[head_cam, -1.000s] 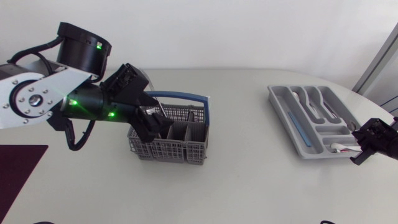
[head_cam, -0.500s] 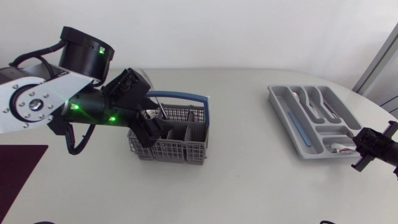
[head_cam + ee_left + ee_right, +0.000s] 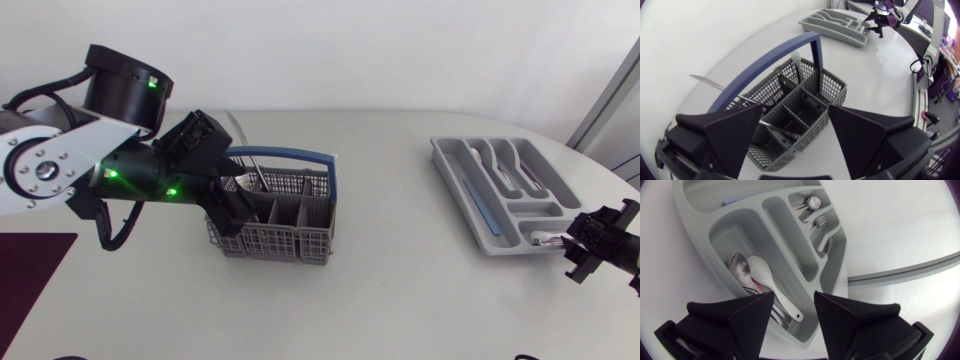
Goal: Unload the cutlery basket into the drawer organizer.
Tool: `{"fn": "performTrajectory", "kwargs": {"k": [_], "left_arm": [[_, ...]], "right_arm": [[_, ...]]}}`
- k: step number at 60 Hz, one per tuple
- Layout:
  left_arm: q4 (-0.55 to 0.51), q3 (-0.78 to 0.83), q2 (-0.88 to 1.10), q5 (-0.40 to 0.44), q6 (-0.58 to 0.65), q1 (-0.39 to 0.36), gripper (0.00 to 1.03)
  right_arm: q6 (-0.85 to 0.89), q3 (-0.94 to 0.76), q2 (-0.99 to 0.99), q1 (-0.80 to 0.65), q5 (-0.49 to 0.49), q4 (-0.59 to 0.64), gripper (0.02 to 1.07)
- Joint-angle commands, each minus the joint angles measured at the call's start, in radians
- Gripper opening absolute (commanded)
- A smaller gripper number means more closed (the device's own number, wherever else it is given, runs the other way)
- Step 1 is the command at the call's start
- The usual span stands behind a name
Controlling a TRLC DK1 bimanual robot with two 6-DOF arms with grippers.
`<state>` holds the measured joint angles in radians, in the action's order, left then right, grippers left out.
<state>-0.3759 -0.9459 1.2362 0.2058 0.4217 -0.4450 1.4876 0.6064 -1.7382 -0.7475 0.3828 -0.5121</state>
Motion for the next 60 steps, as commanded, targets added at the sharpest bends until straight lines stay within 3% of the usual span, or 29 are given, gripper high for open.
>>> {"fn": "performTrajectory", "kwargs": {"k": [1, 15, 25, 33, 42, 50, 60], "left_arm": [[-0.011, 0.029, -0.029, -0.014, 0.003, 0.022, 0.92], [-0.014, 0.055, -0.081, -0.051, -0.009, 0.049, 0.92], [-0.012, 0.076, -0.09, -0.051, -0.003, 0.104, 0.92], [-0.003, 0.091, -0.096, -0.049, 0.005, 0.183, 0.92], [0.045, 0.131, -0.081, -0.049, 0.028, 0.25, 0.92], [0.086, 0.15, -0.029, -0.051, 0.037, 0.296, 0.92], [0.106, 0.137, 0.086, -0.051, 0.052, 0.33, 0.92]], "right_arm": [[-0.024, -0.031, 0.063, -0.003, -0.009, 0.017, 0.79], [-0.197, -0.059, 0.279, 0.053, -0.009, 0.19, 0.83], [-0.334, -0.111, 0.5, 0.195, -0.024, 0.357, 0.83], [-0.494, -0.138, 0.697, 0.401, -0.101, 0.509, 0.83], [-0.704, -0.137, 0.816, 0.76, -0.318, 0.604, 0.83], [-0.877, -0.086, 0.787, 1.047, -0.479, 0.653, 0.83], [-1.044, -0.004, 0.671, 1.234, -0.53, 0.682, 0.83]]}}
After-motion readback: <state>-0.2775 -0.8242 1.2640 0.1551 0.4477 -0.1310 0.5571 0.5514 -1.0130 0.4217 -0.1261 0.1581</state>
